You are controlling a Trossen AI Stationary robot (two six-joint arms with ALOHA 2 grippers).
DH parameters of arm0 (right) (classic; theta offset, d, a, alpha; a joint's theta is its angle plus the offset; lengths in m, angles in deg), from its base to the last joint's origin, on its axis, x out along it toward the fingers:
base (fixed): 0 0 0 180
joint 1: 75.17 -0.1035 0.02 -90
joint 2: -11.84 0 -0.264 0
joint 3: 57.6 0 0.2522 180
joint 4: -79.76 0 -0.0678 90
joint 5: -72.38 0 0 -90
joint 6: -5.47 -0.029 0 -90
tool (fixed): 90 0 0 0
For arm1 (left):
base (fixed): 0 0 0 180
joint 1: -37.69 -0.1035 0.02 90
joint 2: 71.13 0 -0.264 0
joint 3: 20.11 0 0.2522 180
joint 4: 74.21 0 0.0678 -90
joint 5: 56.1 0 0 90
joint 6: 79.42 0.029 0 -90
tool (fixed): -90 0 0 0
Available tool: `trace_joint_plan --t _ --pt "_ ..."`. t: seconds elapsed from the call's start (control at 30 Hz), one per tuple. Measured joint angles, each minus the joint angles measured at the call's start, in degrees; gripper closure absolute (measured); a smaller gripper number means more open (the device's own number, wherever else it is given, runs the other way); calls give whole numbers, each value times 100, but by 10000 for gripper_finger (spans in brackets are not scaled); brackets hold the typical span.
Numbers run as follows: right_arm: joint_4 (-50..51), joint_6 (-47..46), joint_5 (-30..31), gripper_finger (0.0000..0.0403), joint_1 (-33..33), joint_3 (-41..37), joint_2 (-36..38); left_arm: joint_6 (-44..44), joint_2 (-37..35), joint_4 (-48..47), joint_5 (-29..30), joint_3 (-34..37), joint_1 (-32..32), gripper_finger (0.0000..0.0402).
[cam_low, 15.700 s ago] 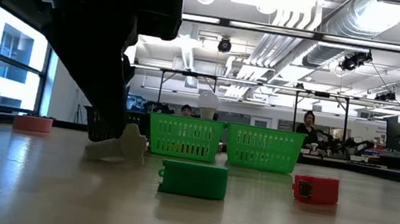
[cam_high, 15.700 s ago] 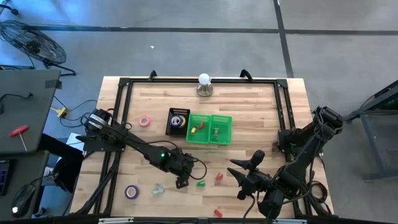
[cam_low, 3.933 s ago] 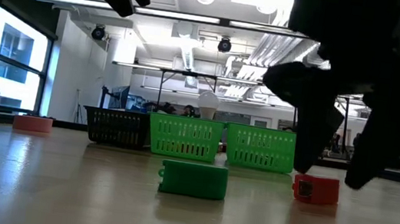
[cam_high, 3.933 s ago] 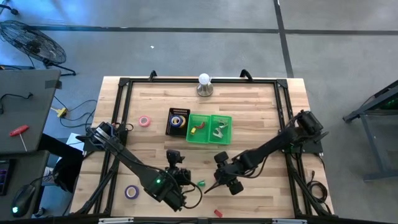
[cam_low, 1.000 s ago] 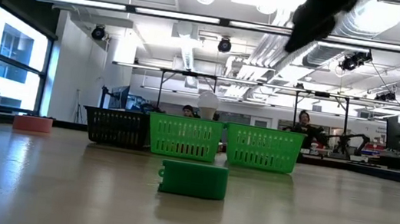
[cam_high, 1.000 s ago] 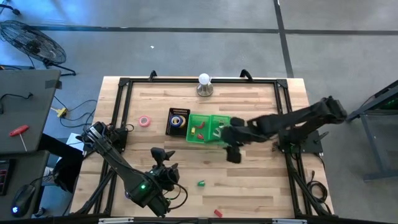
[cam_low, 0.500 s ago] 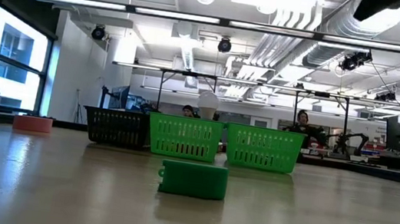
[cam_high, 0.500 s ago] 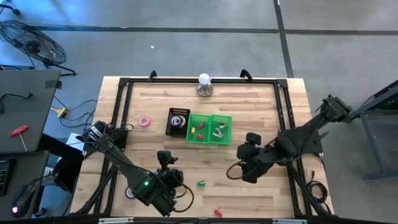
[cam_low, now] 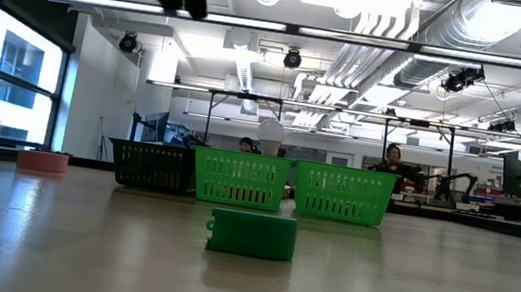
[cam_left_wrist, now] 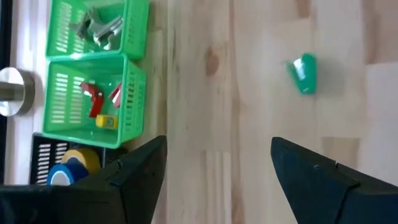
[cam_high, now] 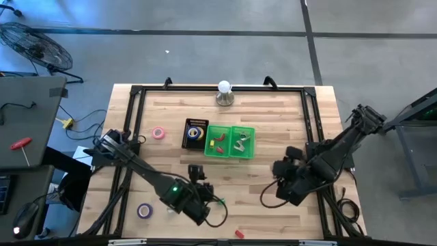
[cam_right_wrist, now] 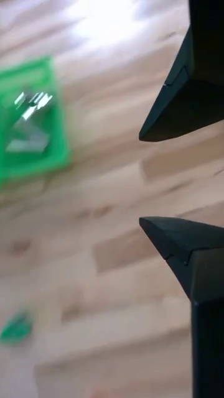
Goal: Pick and place Stapler, Stapler remover, tape
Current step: Put the green stapler into the left green bin
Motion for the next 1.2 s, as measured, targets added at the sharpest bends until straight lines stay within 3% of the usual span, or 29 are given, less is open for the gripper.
trace_joint_plan --t 0.13,0.43,0.67,0.9,1.2 --pt "603 -790 151 207 -184 -1 -1 97 0 274 -96 191 -128 122" --pt "399 -924 618 208 -396 -1 -4 894 0 2313 -1282 858 -550 122" --pt "250 -925 631 208 -405 -1 -4 989 1 2390 -1721 1096 -864 122" --pt "192 -919 615 208 -405 -2 -7 974 362 3052 -2651 1119 -1026 122" --pt "-391 -772 397 208 -405 -628 -13 1018 675 3245 -2969 1118 -1024 122"
